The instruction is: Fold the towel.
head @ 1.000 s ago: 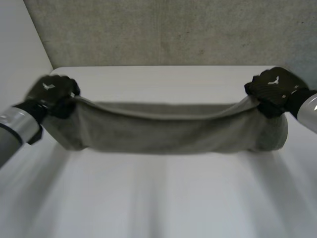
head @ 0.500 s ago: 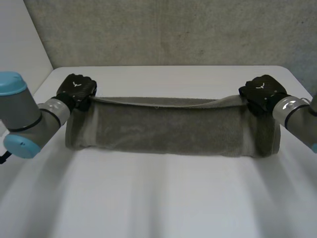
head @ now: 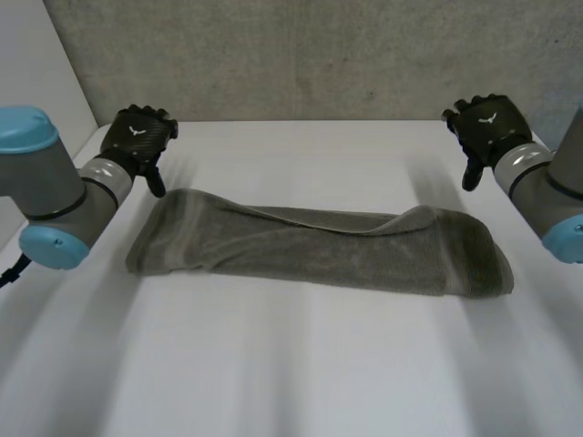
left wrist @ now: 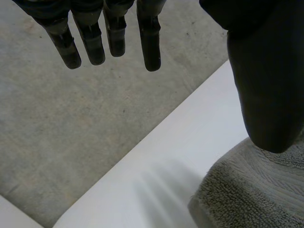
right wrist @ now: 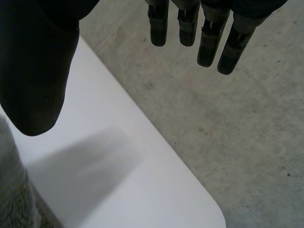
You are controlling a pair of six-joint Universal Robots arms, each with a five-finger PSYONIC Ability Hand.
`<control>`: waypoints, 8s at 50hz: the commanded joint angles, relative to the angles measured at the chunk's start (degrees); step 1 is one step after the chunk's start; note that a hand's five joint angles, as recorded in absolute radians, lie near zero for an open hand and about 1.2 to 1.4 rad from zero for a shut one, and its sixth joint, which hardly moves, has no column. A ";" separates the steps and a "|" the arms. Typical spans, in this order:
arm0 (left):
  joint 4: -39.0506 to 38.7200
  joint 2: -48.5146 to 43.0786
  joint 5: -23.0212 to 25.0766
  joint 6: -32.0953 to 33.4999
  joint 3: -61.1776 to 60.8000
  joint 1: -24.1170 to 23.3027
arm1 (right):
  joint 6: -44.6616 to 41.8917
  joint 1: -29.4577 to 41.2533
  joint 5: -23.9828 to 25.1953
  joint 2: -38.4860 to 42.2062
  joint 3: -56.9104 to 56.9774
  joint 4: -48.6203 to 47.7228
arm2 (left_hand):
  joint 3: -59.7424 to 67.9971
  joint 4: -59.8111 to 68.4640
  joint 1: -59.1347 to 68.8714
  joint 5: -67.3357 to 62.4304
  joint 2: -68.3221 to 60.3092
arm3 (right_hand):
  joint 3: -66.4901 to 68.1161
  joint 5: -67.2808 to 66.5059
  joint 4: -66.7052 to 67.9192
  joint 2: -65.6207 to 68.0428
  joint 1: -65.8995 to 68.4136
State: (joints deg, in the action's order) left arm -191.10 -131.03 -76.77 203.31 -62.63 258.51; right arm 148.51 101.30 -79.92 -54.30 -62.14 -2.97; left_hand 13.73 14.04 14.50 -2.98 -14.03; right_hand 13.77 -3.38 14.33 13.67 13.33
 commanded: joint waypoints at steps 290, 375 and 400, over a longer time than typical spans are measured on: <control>1.61 14.40 0.48 -2.74 -25.79 -12.94 | 6.79 7.07 4.34 -10.30 -38.67 -11.62 | 0.19 -0.13 -0.58 -0.94 0.12 | 66.23 -66.62 65.67 66.33 66.67; 2.66 6.40 -4.79 -22.96 -23.77 -20.94 | 30.52 15.77 7.50 9.12 -5.09 7.27 | -0.15 -0.46 -0.92 -0.60 0.45 | -3.77 3.38 -4.33 -3.67 -3.33; 4.42 21.52 -8.13 -23.14 -17.53 -16.28 | 29.91 11.11 -12.81 -15.58 -8.70 6.39 | -3.01 -3.33 -3.78 2.26 3.31 | -3.77 3.38 -4.33 -3.67 -3.33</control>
State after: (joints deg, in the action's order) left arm -187.75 -113.73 -82.89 179.82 -81.92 239.77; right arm 178.63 114.00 -82.48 -63.39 -69.82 4.96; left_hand 14.20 14.56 13.59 -3.02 -14.41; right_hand 13.44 -3.34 14.31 13.65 12.80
